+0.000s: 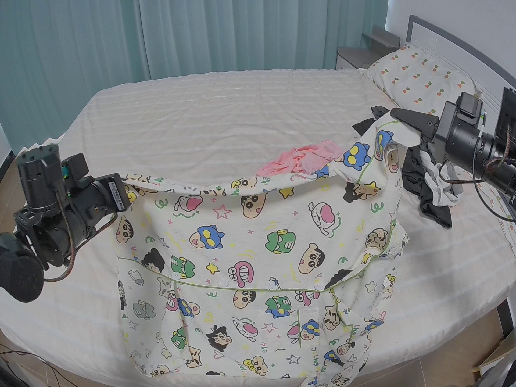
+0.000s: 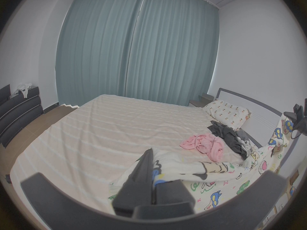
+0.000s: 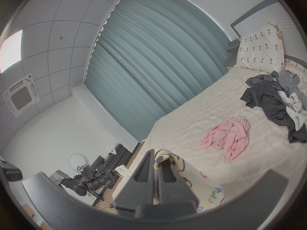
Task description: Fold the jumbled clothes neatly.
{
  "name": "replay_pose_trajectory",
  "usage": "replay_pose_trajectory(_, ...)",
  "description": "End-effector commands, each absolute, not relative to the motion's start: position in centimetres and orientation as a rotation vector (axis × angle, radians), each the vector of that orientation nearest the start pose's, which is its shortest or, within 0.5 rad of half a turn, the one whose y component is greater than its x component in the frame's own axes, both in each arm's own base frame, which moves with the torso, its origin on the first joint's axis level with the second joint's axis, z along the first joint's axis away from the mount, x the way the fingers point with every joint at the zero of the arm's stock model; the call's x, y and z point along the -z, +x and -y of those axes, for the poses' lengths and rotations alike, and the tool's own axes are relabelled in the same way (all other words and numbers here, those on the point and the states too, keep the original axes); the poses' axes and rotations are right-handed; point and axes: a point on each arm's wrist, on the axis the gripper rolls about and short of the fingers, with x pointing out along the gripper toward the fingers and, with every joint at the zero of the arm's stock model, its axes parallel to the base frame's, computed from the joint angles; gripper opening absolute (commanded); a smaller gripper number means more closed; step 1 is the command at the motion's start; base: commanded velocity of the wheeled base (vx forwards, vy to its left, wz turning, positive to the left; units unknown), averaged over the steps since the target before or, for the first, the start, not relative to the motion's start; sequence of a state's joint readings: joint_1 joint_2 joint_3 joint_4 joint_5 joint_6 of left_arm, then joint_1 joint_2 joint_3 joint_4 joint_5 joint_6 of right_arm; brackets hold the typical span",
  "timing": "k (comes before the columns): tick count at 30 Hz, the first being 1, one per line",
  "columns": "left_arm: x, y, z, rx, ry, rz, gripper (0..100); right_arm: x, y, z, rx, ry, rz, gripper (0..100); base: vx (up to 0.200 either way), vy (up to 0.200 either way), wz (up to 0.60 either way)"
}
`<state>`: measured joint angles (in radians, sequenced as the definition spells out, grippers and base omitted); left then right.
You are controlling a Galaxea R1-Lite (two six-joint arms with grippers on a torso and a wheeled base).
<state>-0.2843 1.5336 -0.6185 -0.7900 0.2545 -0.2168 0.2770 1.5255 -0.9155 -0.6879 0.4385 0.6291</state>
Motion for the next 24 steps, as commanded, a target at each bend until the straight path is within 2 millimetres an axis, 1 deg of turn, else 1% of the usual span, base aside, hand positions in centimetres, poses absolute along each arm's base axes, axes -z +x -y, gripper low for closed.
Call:
replay_pose_trajectory(1,-15.7,28.6,7.1,-0.016,-0.164,-0.201,0,-24.0,29.4,-9.3,-0.674,0.604,-0.216,0,0.000,0.000,0.00)
replay_pose_trajectory(6,-12.3,30.8,7.3,-0.034,-0.151,-0.256,0,-21.1,31.6,-9.9,-0.607,0.611,-0.285,0,0.000,0.000,0.00)
replay_pose_trajectory(10,-10.0,32.5,7.4,-0.049,-0.158,-0.285,0,-18.3,34.3,-10.4,-0.553,0.613,-0.312,0,0.000,0.000,0.00)
replay_pose_trajectory(11,-9.7,33.1,7.5,-0.054,-0.170,-0.278,0,-17.5,35.0,-10.7,-0.537,0.613,-0.313,0,0.000,0.000,0.00)
replay_pose_trajectory(12,-9.5,33.3,7.5,-0.055,-0.175,-0.278,0,-17.3,35.2,-10.7,-0.532,0.612,-0.313,0,0.000,0.000,0.00)
replay_pose_trajectory(13,-9.0,34.5,7.5,-0.068,-0.200,-0.266,0,-16.0,36.4,-11.1,-0.512,0.612,-0.308,0,0.000,0.000,0.00)
replay_pose_trajectory(14,-9.0,34.5,7.5,-0.068,-0.200,-0.266,0,-16.0,36.4,-11.1,-0.512,0.612,-0.308,0,0.000,0.000,0.00)
replay_pose_trajectory(15,-8.3,35.4,7.5,-0.079,-0.225,-0.263,0,-14.6,37.5,-11.4,-0.501,0.612,-0.311,0,0.000,0.000,0.00)
replay_pose_trajectory(17,-7.5,36.3,7.5,-0.093,-0.248,-0.268,0,-13.2,38.7,-11.7,-0.494,0.611,-0.328,0,0.000,0.000,0.00)
replay_pose_trajectory(19,-6.8,36.7,7.5,-0.099,-0.257,-0.277,0,-12.2,39.5,-11.9,-0.488,0.611,-0.341,0,0.000,0.000,0.00)
replay_pose_trajectory(20,-6.2,37.3,7.5,-0.107,-0.262,-0.282,0,-11.3,40.1,-12.1,-0.481,0.612,-0.351,0,0.000,0.000,0.00)
replay_pose_trajectory(23,-5.5,38.4,7.2,-0.119,-0.264,-0.279,0,-10.1,41.3,-12.4,-0.465,0.612,-0.359,0,0.000,0.000,0.00)
replay_pose_trajectory(24,-5.1,39.1,7.0,-0.128,-0.265,-0.276,0,-9.5,41.9,-12.6,-0.451,0.612,-0.355,0,0.000,0.000,0.00)
